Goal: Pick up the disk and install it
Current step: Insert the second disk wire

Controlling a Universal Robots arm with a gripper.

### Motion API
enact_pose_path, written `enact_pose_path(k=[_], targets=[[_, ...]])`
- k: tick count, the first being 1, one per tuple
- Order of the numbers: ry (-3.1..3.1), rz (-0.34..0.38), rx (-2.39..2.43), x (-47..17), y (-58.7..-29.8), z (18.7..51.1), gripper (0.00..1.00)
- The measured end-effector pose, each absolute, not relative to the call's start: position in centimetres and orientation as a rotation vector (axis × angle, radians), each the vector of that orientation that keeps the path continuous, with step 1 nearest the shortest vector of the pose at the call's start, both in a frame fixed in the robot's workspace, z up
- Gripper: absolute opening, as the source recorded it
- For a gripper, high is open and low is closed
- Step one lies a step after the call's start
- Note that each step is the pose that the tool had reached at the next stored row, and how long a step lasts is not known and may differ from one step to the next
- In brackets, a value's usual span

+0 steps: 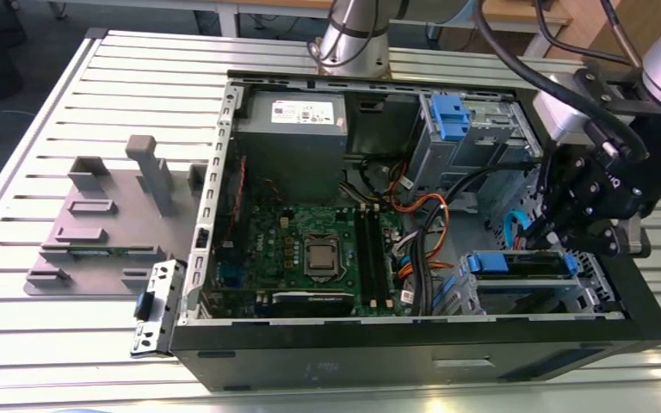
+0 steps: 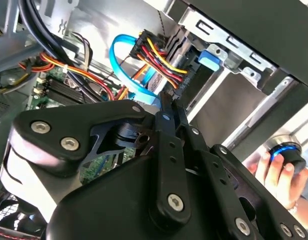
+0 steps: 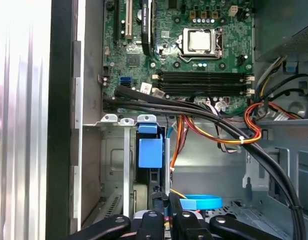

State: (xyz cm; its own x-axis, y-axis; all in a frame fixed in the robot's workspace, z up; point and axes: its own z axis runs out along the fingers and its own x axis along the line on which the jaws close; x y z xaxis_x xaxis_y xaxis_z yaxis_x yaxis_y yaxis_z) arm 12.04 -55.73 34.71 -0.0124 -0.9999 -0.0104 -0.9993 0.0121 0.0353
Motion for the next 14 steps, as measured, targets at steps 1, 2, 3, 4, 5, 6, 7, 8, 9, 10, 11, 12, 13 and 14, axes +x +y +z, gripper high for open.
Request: enact_pose_path(k=[1, 2, 3, 4, 5, 6, 7, 8, 9, 10, 11, 12, 13, 14], targets=[[-2.223, -0.051, 2.196, 12.0, -55.9, 34.7, 0.16], [-2.223, -0.051, 2.196, 12.0, -56.0, 34.6, 0.16], [-2.222, -0.051, 2.196, 12.0, -56.0, 34.5, 0.16], [-2.222, -0.052, 2.196, 12.0, -56.1, 34.4, 0.16], [-2.222, -0.051, 2.196, 12.0, -56.1, 34.3, 0.16], [-2.222, -0.051, 2.196, 11.9, -56.1, 34.1, 0.16], [-2.223, -0.051, 2.196, 11.9, -56.1, 34.0, 0.16], [-2.223, -0.051, 2.196, 11.9, -56.2, 33.9, 0.16], [-2.223, -0.051, 2.196, 11.9, -56.2, 33.8, 0.16], [-2.223, -0.051, 2.196, 11.9, -56.2, 33.7, 0.16], [-2.223, -0.051, 2.196, 11.9, -56.2, 33.6, 0.16], [-2.223, -0.051, 2.196, 11.9, -56.2, 33.6, 0.16], [-2.222, -0.051, 2.195, 11.9, -56.2, 33.5, 0.16], [-2.222, -0.051, 2.196, 11.9, -56.2, 33.5, 0.16]])
